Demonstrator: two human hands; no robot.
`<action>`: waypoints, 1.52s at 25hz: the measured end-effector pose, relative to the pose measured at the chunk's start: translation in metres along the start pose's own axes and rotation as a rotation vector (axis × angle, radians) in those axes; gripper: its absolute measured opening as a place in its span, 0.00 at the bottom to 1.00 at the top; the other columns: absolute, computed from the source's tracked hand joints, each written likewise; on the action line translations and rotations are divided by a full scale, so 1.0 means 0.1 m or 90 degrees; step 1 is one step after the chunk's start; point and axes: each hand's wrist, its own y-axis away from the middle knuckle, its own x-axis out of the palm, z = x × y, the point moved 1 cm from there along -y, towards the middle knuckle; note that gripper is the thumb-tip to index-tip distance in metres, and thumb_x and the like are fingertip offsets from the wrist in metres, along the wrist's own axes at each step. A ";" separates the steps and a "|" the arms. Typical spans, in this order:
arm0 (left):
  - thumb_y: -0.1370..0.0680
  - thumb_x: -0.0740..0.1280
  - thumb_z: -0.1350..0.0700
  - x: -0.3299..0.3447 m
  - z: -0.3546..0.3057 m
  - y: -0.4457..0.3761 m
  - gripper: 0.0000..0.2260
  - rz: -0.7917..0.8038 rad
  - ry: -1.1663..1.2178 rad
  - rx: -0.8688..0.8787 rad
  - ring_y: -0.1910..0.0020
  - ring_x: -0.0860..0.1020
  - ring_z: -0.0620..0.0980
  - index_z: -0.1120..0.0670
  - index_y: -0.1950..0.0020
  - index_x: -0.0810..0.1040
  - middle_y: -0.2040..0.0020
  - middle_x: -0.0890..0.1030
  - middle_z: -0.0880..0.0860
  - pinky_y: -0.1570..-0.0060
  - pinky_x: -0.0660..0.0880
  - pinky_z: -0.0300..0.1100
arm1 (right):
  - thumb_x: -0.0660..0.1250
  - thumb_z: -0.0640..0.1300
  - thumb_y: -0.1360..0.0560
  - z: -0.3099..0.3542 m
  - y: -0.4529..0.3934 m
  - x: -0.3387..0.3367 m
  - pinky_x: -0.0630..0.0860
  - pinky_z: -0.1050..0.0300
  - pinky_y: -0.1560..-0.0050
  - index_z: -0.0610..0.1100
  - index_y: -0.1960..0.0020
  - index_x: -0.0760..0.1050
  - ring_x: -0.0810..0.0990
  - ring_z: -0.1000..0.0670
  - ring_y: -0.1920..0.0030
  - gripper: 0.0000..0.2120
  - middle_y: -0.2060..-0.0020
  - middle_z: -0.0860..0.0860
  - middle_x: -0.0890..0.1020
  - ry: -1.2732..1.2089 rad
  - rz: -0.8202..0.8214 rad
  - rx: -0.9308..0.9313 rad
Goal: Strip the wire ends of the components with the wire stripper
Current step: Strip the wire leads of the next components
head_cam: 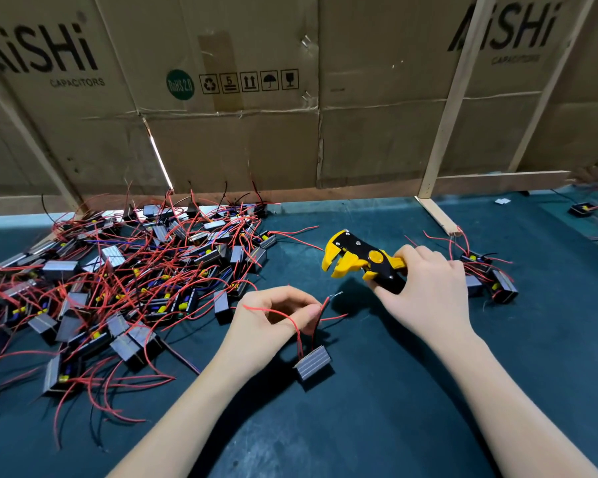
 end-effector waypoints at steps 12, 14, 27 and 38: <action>0.20 0.65 0.63 0.06 0.06 -0.02 0.06 -0.042 0.001 -0.036 0.69 0.74 0.50 0.55 0.56 0.78 0.71 0.79 0.48 0.63 0.72 0.42 | 0.72 0.63 0.34 0.11 0.05 0.05 0.65 0.50 0.54 0.45 0.57 0.75 0.77 0.42 0.58 0.22 0.62 0.50 0.78 0.011 0.009 -0.057; 0.20 0.66 0.61 0.06 0.06 -0.02 0.06 -0.064 0.003 -0.047 0.70 0.73 0.51 0.54 0.57 0.78 0.71 0.80 0.50 0.66 0.71 0.42 | 0.72 0.63 0.34 0.14 0.06 0.06 0.65 0.49 0.54 0.44 0.57 0.75 0.77 0.42 0.59 0.22 0.62 0.49 0.78 0.022 0.004 -0.065; 0.21 0.65 0.65 0.11 0.10 -0.05 0.08 -0.161 -0.004 -0.055 0.72 0.80 0.50 0.58 0.59 0.77 0.74 0.81 0.52 0.70 0.76 0.36 | 0.71 0.61 0.34 0.21 0.08 0.09 0.65 0.48 0.54 0.42 0.57 0.73 0.75 0.41 0.59 0.22 0.63 0.47 0.76 0.100 -0.050 -0.071; 0.22 0.67 0.64 0.11 0.12 -0.05 0.09 -0.130 -0.066 -0.027 0.78 0.74 0.42 0.57 0.62 0.76 0.76 0.80 0.49 0.69 0.73 0.32 | 0.74 0.59 0.36 0.27 0.10 0.08 0.65 0.49 0.57 0.44 0.60 0.72 0.75 0.42 0.62 0.21 0.66 0.49 0.76 0.092 -0.008 -0.092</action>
